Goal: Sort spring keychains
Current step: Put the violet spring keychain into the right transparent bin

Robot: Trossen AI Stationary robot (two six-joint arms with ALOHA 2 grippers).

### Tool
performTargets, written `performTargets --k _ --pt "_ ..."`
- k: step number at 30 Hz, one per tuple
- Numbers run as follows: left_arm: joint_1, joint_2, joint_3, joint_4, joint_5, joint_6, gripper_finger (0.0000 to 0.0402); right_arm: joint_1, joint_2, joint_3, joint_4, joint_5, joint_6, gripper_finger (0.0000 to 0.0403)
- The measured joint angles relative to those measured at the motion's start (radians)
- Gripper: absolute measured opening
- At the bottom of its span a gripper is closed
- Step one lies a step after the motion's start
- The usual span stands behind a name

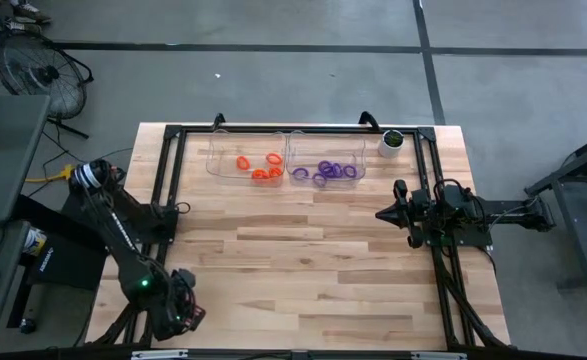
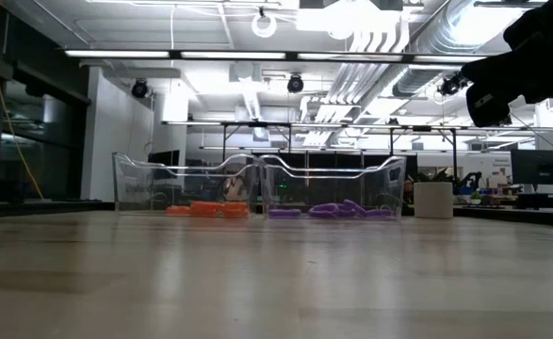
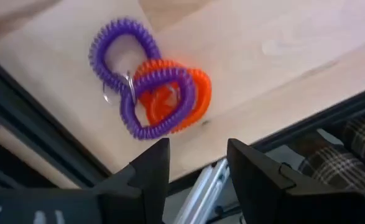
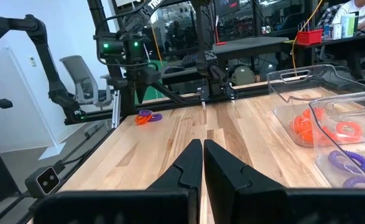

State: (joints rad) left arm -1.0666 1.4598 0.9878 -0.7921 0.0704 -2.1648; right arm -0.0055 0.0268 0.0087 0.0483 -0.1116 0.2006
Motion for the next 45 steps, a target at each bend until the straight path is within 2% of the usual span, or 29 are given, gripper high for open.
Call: performTargets --k 12,32,37,45 --pt "0.046 0.124 -0.009 0.079 0.079 0.110 0.0156 0.000 0.000 0.000 0.000 0.000 0.000 0.0012" --pt "0.065 0.191 -0.010 0.059 0.130 0.127 0.0155 0.000 0.000 0.000 0.000 0.000 0.000 0.0012" --pt "0.066 0.190 -0.010 0.060 0.149 0.119 0.0123 0.000 0.000 0.000 0.000 0.000 0.000 0.0012" --pt "0.065 0.190 -0.010 0.060 0.155 0.118 0.0030 0.000 0.000 0.000 0.000 0.000 0.000 0.0012"
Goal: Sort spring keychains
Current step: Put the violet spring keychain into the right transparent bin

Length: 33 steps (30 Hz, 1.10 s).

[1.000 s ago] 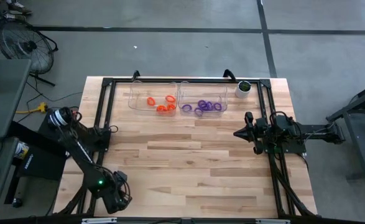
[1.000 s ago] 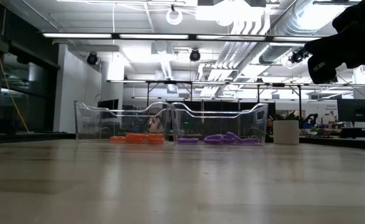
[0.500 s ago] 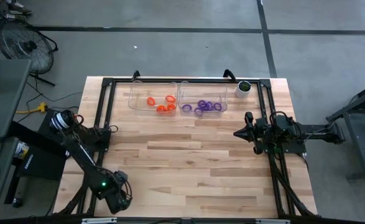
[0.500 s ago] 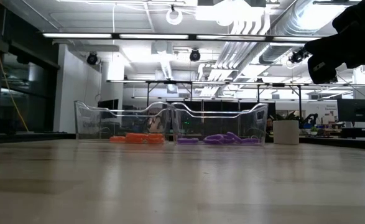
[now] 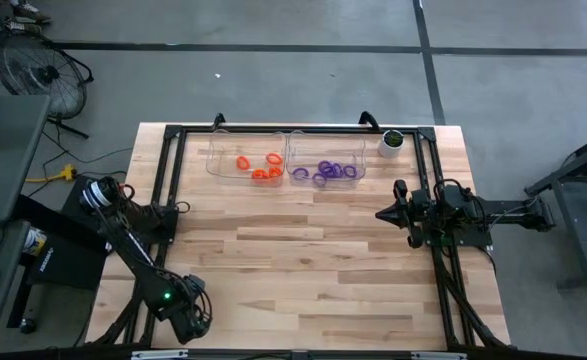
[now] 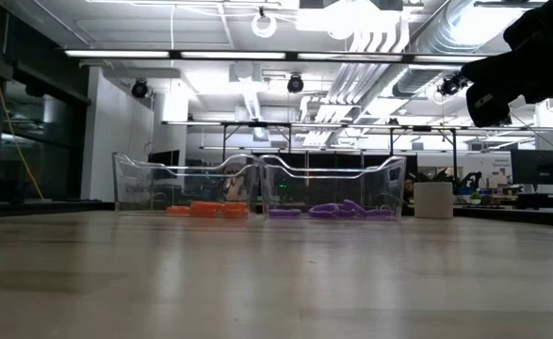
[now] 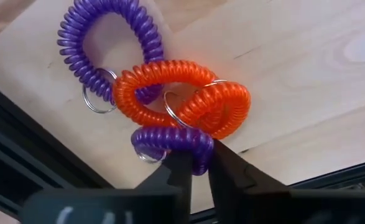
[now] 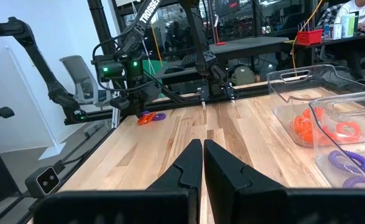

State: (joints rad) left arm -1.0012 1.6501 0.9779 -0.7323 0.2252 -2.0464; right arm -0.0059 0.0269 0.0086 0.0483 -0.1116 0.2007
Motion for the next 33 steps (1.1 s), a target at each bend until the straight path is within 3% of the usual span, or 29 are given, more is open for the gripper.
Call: performTargets --k 9,19,26,33 --pt "0.000 0.000 0.024 -0.012 0.031 0.005 0.0014 0.000 0.000 0.000 0.000 0.000 0.000 0.0012" --pt "0.000 -0.011 0.185 -0.331 0.025 0.026 0.0013 0.000 0.000 0.000 0.000 0.000 0.000 0.0012" --pt "0.079 -0.075 0.257 -0.530 -0.113 0.092 0.0012 0.000 0.000 0.000 0.000 0.000 0.000 0.0012" --pt "0.314 -0.130 0.267 -0.565 -0.289 0.447 0.0012 0.000 0.000 0.000 0.000 0.000 0.000 0.0012"
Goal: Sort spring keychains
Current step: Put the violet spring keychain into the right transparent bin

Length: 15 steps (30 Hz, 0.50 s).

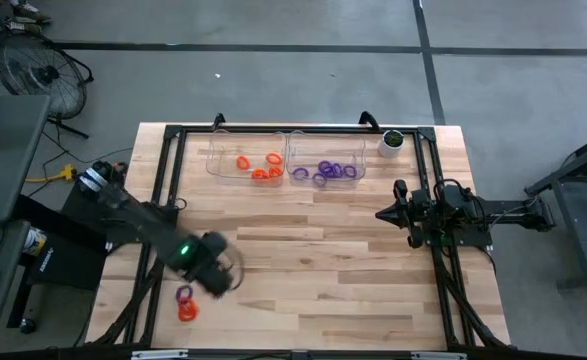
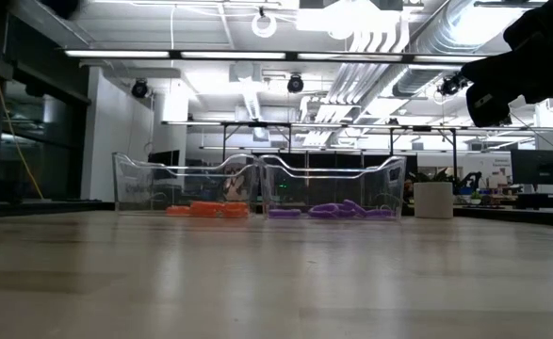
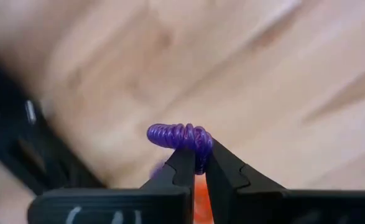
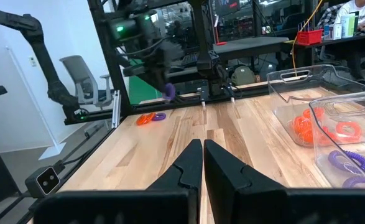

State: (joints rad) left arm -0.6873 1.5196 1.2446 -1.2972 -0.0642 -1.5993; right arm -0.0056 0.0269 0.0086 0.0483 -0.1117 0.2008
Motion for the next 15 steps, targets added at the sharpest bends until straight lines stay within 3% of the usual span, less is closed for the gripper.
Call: performTargets --k 8,15 --pt "0.378 0.000 0.000 0.178 -0.108 0.616 0.0012 0.000 0.000 0.000 0.000 0.000 0.000 0.0012" --pt "0.680 0.000 0.000 0.547 -0.045 1.087 0.0010 0.000 0.000 0.000 0.000 0.000 0.000 0.0012"
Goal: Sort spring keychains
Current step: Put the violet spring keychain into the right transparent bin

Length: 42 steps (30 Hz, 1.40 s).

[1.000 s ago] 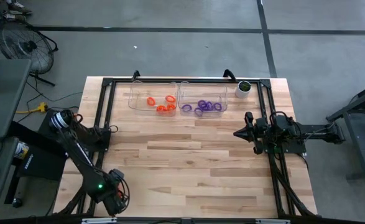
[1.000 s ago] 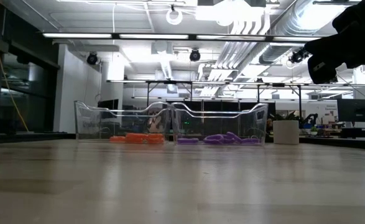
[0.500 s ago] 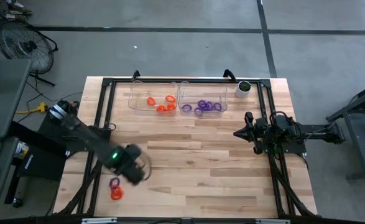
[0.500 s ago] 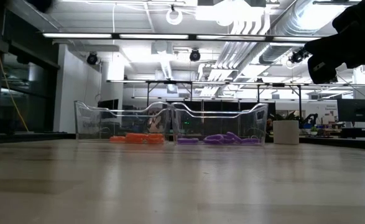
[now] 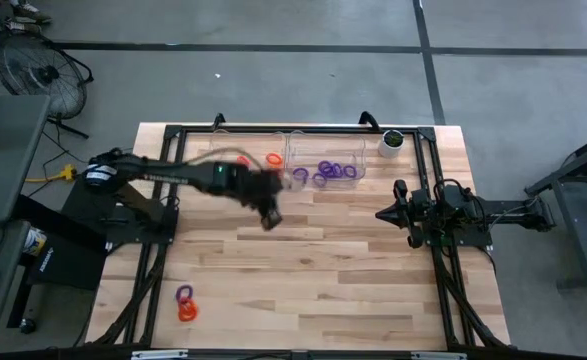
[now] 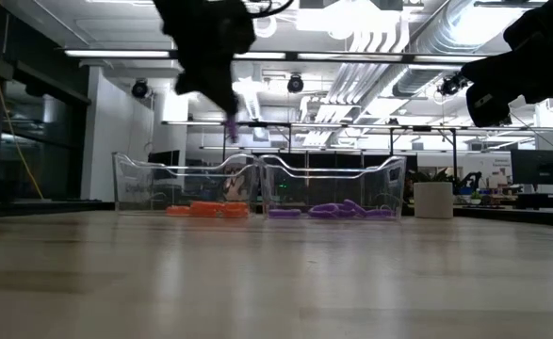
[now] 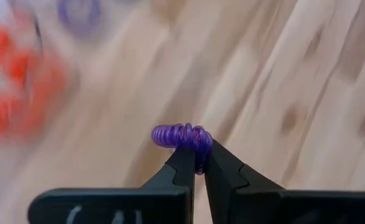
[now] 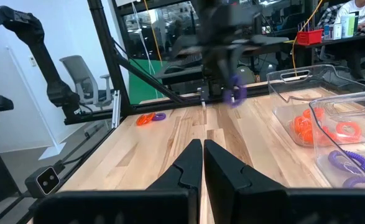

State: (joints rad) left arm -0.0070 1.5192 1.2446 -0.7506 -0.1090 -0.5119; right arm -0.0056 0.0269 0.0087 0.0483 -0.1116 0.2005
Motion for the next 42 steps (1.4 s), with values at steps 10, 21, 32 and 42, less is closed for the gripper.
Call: performTargets --k 10,21,32,42 --pt "0.310 0.042 -0.001 0.338 0.203 0.168 0.0010 0.000 0.000 0.000 0.000 0.000 0.000 0.0012" --pt "0.422 0.319 0.276 0.339 0.288 0.202 0.0010 0.000 0.000 0.000 0.000 0.000 0.000 0.0012" --pt "0.420 0.540 0.597 0.111 0.276 0.304 0.0025 0.000 0.000 0.000 0.000 0.000 0.000 0.0012" --pt "0.412 0.545 0.629 0.029 0.198 0.437 0.0196 0.000 0.000 0.000 0.000 0.000 0.000 0.0012"
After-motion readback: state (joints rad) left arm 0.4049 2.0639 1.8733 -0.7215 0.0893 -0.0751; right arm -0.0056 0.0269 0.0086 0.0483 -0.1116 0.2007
